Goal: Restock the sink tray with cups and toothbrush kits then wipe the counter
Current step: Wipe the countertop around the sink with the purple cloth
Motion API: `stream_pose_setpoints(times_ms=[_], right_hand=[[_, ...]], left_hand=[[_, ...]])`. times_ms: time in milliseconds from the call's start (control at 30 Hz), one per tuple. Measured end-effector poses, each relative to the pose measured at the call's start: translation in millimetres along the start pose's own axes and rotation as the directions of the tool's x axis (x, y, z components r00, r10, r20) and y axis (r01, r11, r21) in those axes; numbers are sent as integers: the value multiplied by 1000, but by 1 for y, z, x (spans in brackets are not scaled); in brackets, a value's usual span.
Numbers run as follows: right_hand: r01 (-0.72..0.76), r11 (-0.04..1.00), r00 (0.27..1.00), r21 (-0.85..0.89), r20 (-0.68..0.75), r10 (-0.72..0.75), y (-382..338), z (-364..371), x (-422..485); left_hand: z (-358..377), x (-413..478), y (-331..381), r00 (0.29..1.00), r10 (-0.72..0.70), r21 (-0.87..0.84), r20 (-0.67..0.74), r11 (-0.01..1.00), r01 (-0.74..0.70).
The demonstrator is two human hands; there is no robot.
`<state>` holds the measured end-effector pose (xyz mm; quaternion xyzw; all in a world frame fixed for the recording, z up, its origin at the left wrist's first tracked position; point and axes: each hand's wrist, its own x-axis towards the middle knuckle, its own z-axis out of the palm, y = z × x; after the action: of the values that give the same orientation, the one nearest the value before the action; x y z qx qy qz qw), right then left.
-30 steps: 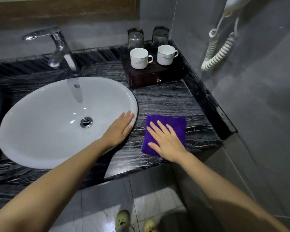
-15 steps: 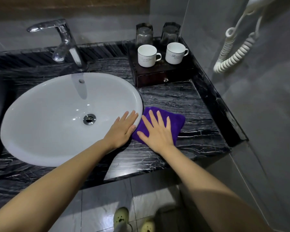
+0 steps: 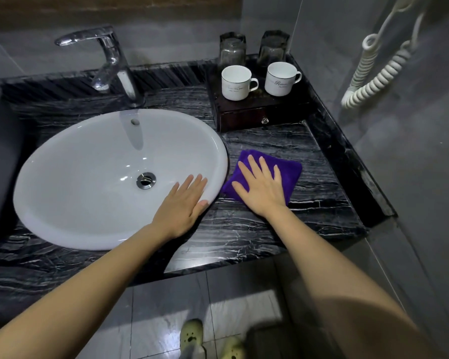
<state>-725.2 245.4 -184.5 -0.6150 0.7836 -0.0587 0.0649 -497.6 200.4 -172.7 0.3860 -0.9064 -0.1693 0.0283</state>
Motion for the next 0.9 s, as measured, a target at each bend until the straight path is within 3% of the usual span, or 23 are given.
stream_pose_setpoints(times_ms=[100,333,567,700,900], right_hand=[[14,1000,1000,1,23,-14,13,-3,-5],[-25,1000,1000,-5,19,25,10,-6,-54],[242,968,966,-63,109,-234,41,-14,-111],[112,986,988,-120,117,-98,89,-28,-101],[126,984,988,-122,100,-114,110,-29,-68]], left_hand=[[1,-27,-8,998,-57,99,-23,993,59],[1,-37,-8,991,-130,113,-15,985,131],[2,-39,-9,993,-99,167,-69,980,109],[4,-38,-9,992,-99,181,-80,977,112],[4,-38,-9,993,-97,172,-74,979,108]])
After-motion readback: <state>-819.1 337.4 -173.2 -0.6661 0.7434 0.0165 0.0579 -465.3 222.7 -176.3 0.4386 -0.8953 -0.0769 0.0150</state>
